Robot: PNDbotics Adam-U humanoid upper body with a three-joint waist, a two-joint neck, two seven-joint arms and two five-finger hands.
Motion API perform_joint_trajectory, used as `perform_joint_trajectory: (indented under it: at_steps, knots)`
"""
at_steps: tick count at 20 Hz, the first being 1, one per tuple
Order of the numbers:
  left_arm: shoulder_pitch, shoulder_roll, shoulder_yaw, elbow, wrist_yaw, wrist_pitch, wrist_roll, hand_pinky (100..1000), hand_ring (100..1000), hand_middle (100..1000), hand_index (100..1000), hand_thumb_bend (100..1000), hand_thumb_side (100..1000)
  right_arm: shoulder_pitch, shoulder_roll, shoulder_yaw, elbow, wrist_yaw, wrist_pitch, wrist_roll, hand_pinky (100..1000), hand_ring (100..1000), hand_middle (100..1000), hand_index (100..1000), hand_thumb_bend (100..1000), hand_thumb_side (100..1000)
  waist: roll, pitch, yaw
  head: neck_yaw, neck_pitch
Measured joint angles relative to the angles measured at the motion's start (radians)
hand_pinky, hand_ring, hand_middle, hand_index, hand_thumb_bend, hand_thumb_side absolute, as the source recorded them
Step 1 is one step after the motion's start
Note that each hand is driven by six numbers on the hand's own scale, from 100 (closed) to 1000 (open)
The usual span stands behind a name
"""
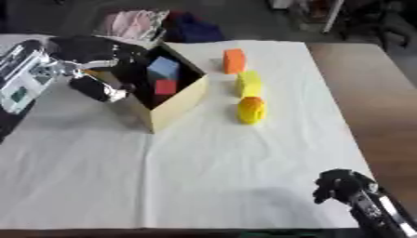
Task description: Pick up objects on the table and place them in the box.
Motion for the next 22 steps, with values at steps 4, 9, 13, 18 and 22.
perform_joint_trajectory:
  at_steps: [4,9,13,18,22]
  knots:
    - [0.008,0.039,0.060,0.040,0.000,0.080,0.050,887,908,954,1000,100,354,0.000,0.000,-0.001,0.000,0.000,0.000,-0.001,538,571,596,705,100,744,0.000,0.000,0.002,-0.002,0.000]
    - [0.015,0.068,0.132,0.182,-0.012,0.185,0.141,870,877,918,988,100,267,0.000,0.000,-0.003,0.000,0.000,0.000,-0.001,538,571,596,705,100,751,0.000,0.001,-0.011,0.003,0.000]
    - [0.015,0.073,0.170,0.301,-0.045,0.245,0.222,861,867,908,983,100,282,-0.002,0.000,-0.004,0.000,0.000,0.000,-0.002,538,571,596,705,100,756,0.000,0.008,-0.039,0.023,0.000]
    - [0.020,0.071,0.182,0.401,-0.064,0.270,0.291,844,850,897,979,100,341,-0.011,0.000,-0.002,0.000,0.000,-0.004,-0.002,539,571,596,705,100,765,-0.011,0.034,-0.069,0.039,-0.003]
    - [0.025,0.057,0.183,0.440,-0.071,0.276,0.314,835,840,887,973,100,373,-0.019,0.000,0.001,0.000,-0.002,-0.008,-0.001,539,572,597,705,100,768,-0.017,0.050,-0.084,0.051,-0.011]
